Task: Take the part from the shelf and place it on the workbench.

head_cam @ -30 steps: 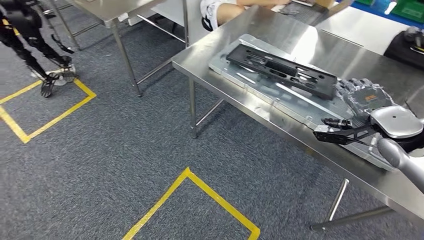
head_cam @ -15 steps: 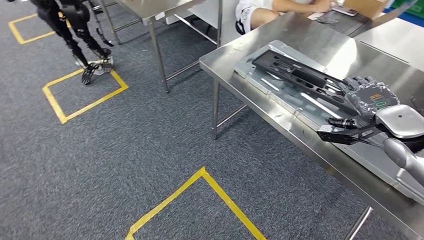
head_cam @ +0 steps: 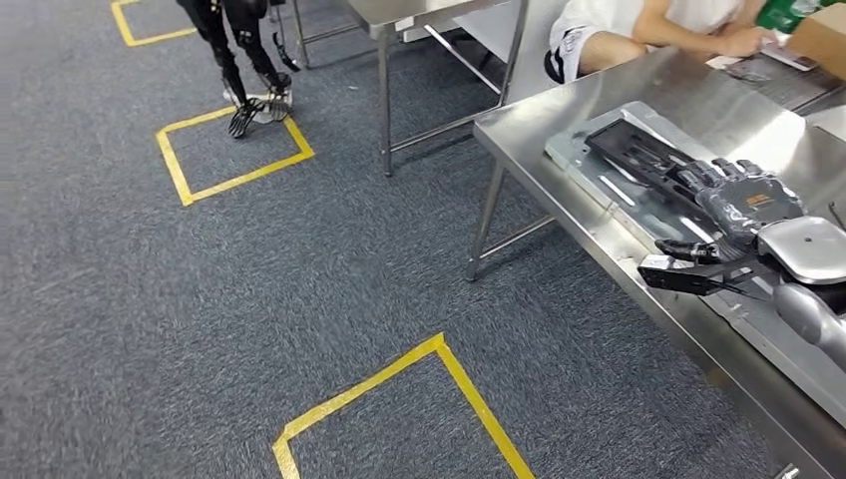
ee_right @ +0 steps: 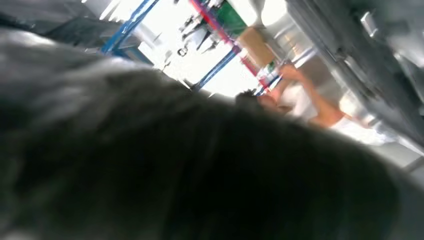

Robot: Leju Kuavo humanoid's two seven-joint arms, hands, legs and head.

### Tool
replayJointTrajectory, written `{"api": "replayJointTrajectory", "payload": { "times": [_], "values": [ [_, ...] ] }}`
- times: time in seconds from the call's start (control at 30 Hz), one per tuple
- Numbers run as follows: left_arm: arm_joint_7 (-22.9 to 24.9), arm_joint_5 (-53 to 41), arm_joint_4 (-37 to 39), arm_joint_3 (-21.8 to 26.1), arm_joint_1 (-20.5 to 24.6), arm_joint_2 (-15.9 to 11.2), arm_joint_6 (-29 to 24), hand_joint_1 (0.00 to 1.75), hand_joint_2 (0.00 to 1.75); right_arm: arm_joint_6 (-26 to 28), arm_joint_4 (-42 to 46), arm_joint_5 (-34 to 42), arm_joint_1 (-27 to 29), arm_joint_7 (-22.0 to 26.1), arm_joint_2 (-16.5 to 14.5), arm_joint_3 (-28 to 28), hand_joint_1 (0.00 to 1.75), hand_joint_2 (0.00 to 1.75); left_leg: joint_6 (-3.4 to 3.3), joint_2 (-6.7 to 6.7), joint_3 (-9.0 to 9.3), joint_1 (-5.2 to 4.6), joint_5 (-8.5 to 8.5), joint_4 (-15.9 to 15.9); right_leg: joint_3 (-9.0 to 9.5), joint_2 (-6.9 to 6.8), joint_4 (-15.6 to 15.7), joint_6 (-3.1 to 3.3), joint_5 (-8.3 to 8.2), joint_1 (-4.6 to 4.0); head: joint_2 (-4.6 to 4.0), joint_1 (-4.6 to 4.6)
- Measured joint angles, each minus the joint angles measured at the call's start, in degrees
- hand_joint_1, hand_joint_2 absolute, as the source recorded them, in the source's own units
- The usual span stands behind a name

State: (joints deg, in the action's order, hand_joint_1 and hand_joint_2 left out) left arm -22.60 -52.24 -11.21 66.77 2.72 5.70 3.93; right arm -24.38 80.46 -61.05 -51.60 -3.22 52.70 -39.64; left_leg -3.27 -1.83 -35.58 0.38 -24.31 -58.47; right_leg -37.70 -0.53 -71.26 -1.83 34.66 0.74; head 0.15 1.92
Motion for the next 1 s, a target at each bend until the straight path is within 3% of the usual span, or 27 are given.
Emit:
{"api": "replayJointTrajectory", "payload": {
  "times": [0.03,0.07,0.13,0.2,0.27,0.33,0.4,0.47,0.53,0.57,0.63,0.73,0.77,0.83,0.87,0.9,0.97,1.0],
  "values": [
    [0.00,-0.01,0.00,0.08,0.00,0.00,0.00,0.00,0.00,-0.02,0.03,0.00,0.42,-0.02,0.11,0.01,0.00,0.00,-0.03,-0.65,-0.08,-0.05,0.07,-0.01,-1.29,0.27,-2.60,-0.03,0.65,0.02,0.00,0.01],
    [0.00,-0.03,0.00,0.17,0.00,0.00,0.00,0.00,0.00,-0.04,0.07,0.00,0.76,-0.03,0.15,0.01,0.00,0.00,-0.02,-1.28,-0.12,-0.09,0.12,-0.03,-1.64,0.41,-3.18,0.01,0.13,0.03,0.00,0.01],
    [0.00,-0.05,0.00,0.27,0.01,0.00,0.00,0.00,0.00,-0.08,0.18,0.00,1.07,-0.05,0.23,0.11,0.00,0.00,0.09,-2.62,-0.04,-0.13,0.24,-0.07,0.75,1.15,1.98,0.35,-3.67,0.04,0.01,0.01],
    [0.01,-0.12,0.00,0.29,0.07,0.04,0.00,0.00,0.00,-0.14,0.31,-0.01,1.06,-0.10,0.51,0.38,0.00,0.00,0.40,-3.95,-0.18,-0.10,0.43,-0.15,4.20,3.74,9.30,0.92,-6.80,0.01,0.01,0.01],
    [0.05,-0.27,0.00,0.31,0.14,0.08,0.00,0.00,0.00,-0.24,0.39,-0.02,1.03,-0.12,0.81,0.56,0.00,0.00,1.00,-5.30,-0.76,0.14,0.81,-0.18,5.50,5.04,12.38,1.31,-7.31,-0.19,0.01,-0.01],
    [0.12,-0.35,0.00,0.32,0.09,0.07,-0.01,0.00,0.00,-0.29,0.56,-0.04,0.99,-0.10,0.90,0.60,0.00,0.00,1.75,-6.56,-1.23,0.35,1.11,-0.11,5.69,3.63,13.07,1.69,-7.47,-0.20,0.01,0.01],
    [0.28,-0.35,0.00,0.33,0.00,0.04,-0.04,0.00,0.00,-0.40,0.80,-0.17,0.88,-0.08,0.73,0.63,0.00,0.00,2.27,-4.33,-2.04,0.04,-0.02,-1.64,6.26,1.92,14.14,2.35,-7.96,-0.05,0.01,0.06],
    [0.52,-0.35,0.00,0.35,0.06,0.02,-0.20,0.00,0.00,-0.59,0.86,-0.58,0.69,-0.11,0.51,0.64,0.00,0.00,2.56,-0.32,-4.57,-0.19,-3.31,-7.15,6.58,0.17,14.69,2.80,-8.22,-0.21,0.01,0.11],
    [0.75,-0.40,0.00,0.46,0.16,0.02,-0.42,0.00,0.00,-0.68,0.62,-1.42,0.52,-0.24,-0.19,0.63,0.00,0.00,2.86,1.14,-7.34,-0.03,-6.07,-13.31,6.47,-1.55,14.62,2.96,-8.18,-0.38,0.01,0.14],
    [0.84,-0.47,0.00,0.57,0.20,-0.01,-0.53,0.00,0.00,-0.62,0.32,-2.12,0.43,-0.41,-1.07,0.56,0.00,0.00,2.99,1.37,-7.68,0.06,-6.21,-14.40,6.39,-2.35,14.55,2.97,-8.15,-0.41,0.01,0.15],
    [0.91,-0.74,0.00,0.78,0.24,-0.07,-0.81,0.00,0.00,-0.25,-0.60,-3.64,0.18,-0.91,-3.47,0.24,0.00,0.00,3.11,2.05,-5.13,0.20,-3.90,-10.51,6.26,-3.75,14.29,2.83,-8.00,-0.39,0.01,0.15],
    [0.99,-1.26,0.00,0.84,0.45,-0.10,-1.26,0.00,0.00,0.52,-2.57,-5.44,-0.25,-1.66,-6.85,-0.30,0.00,0.00,2.60,4.99,0.12,-0.08,-0.99,-1.07,6.12,-5.61,13.48,2.07,-7.44,-0.73,0.01,0.13],
    [1.01,-1.33,0.00,0.85,0.49,-0.09,-1.34,0.00,0.00,0.70,-3.15,-5.74,-0.42,-1.82,-7.64,-0.38,0.00,0.00,2.28,5.15,0.50,-0.24,-0.92,-0.13,6.10,-6.27,13.32,1.84,-7.31,-0.89,0.01,0.11],
    [1.04,-1.38,0.00,0.91,0.42,-0.08,-1.42,0.00,0.00,0.93,-3.98,-6.05,-0.67,-2.00,-8.89,-0.61,0.00,0.00,1.62,3.60,0.41,-0.34,-0.62,-0.04,6.24,-7.43,13.31,1.44,-7.17,-0.95,0.01,0.10],
    [1.06,-1.44,0.00,0.98,0.38,-0.07,-1.45,0.00,0.00,1.01,-4.28,-6.12,-0.72,-2.05,-9.41,-0.74,0.00,0.00,1.32,2.98,0.46,-0.27,-0.49,0.15,6.28,-6.99,13.07,1.16,-6.79,-0.77,0.01,0.09],
    [1.07,-1.54,0.00,1.05,0.38,-0.07,-1.49,0.00,0.00,1.13,-4.50,-6.14,-0.74,-2.07,-9.77,-0.86,0.00,0.00,1.02,2.38,0.53,-0.17,-0.33,0.34,5.92,-5.63,12.02,0.89,-5.90,-0.53,0.01,0.09],
    [0.87,-1.82,0.00,1.17,0.45,-0.07,-1.52,0.00,0.00,1.36,-4.89,-6.14,-0.58,-2.07,-10.02,-0.93,0.00,0.00,0.62,1.09,0.63,-0.05,-0.10,0.57,3.29,-1.66,6.22,0.50,-2.55,-0.09,0.01,0.08],
    [0.68,-1.94,0.00,1.18,0.47,-0.08,-1.52,0.00,0.00,1.44,-5.05,-6.12,-0.35,-2.07,-9.99,-0.95,0.00,0.00,0.53,0.38,0.60,-0.11,-0.05,0.56,1.21,-0.36,2.11,0.44,-0.81,0.00,0.01,0.08]
  ]
}}
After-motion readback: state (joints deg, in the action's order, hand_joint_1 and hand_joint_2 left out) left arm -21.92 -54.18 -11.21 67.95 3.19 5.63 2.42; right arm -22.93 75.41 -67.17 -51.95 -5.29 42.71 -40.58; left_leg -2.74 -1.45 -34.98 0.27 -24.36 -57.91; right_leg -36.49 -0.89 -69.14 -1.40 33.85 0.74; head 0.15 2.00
